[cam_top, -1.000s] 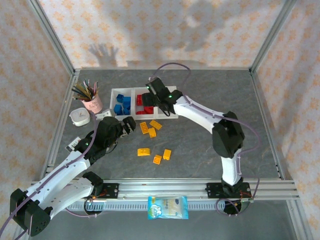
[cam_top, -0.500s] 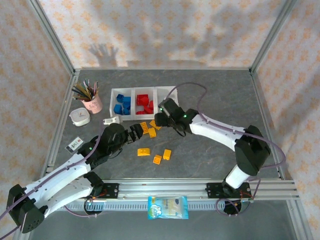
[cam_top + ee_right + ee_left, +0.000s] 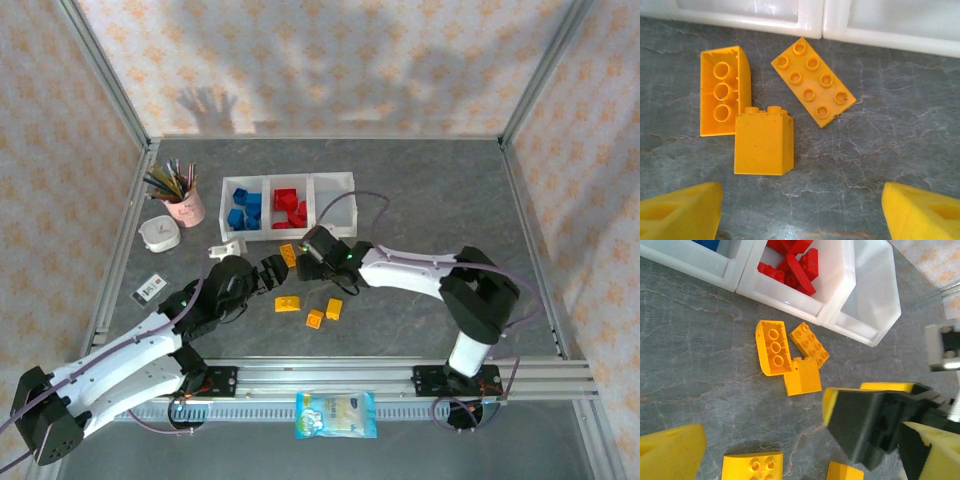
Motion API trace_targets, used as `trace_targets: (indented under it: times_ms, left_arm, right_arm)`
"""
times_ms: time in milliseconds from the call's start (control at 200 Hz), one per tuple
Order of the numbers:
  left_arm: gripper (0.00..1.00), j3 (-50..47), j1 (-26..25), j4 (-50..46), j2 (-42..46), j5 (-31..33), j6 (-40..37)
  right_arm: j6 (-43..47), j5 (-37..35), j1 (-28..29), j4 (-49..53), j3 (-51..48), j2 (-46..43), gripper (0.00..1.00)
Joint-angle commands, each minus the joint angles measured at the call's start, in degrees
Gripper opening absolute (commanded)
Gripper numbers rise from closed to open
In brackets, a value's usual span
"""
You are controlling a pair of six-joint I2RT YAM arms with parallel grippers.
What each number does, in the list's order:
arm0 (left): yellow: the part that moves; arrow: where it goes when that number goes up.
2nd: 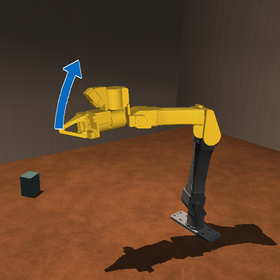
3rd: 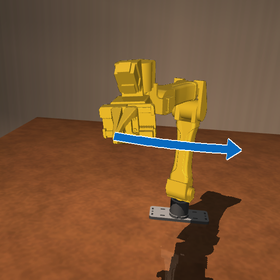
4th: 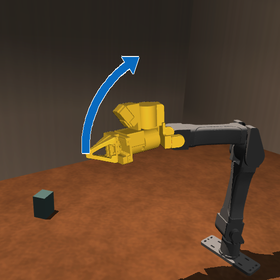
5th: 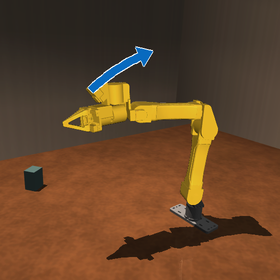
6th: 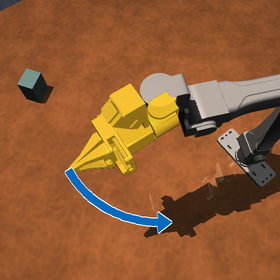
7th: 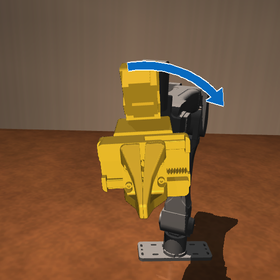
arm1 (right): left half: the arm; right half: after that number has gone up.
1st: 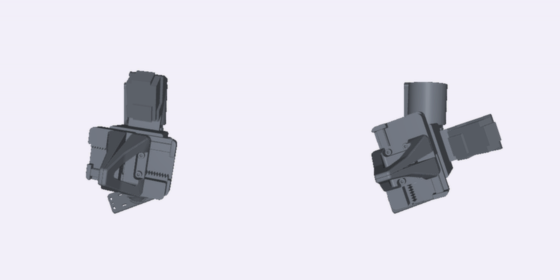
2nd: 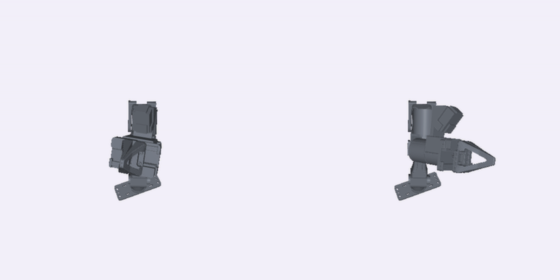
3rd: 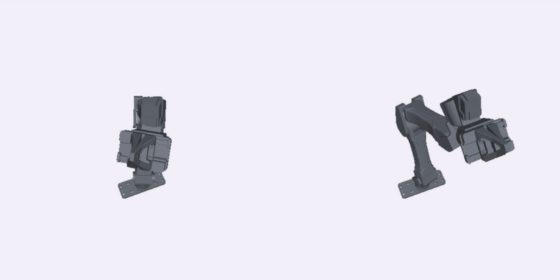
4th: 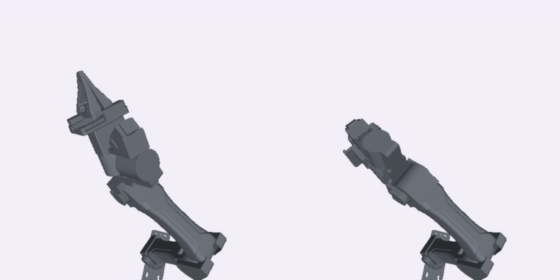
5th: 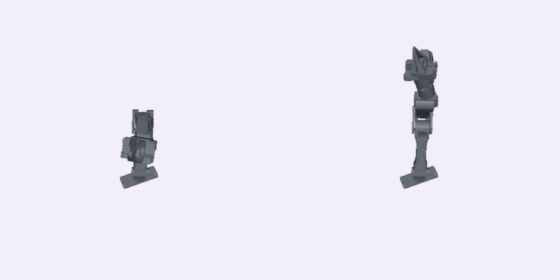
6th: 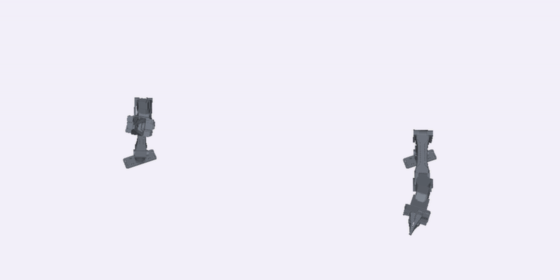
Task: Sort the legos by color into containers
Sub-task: Pick up the lego from the center of the table.
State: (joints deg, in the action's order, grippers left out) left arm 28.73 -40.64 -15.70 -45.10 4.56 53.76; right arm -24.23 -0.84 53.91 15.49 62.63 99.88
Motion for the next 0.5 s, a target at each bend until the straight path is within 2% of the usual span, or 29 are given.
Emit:
trace_targets:
  times_ms: [0,185,496]
  left_arm:
    - [0.99,-0.23,-0.31,-0.42,2.00,2.87,1.11]
    - [0.99,-0.96,-0.31,-1.42,3.85,4.18,1.63]
    - [0.99,-0.24,-0.33,-3.45,4.94,5.37,1.11]
  right_arm:
    - [1.42,-1.10,0.53,-2.54,2.41,2.36,0.79]
    - [4.72,-2.62,0.50,-4.41,3.92,5.90,0.68]
    - [8.27,-0.97,0.61,-5.93,6.12,9.17,0.60]
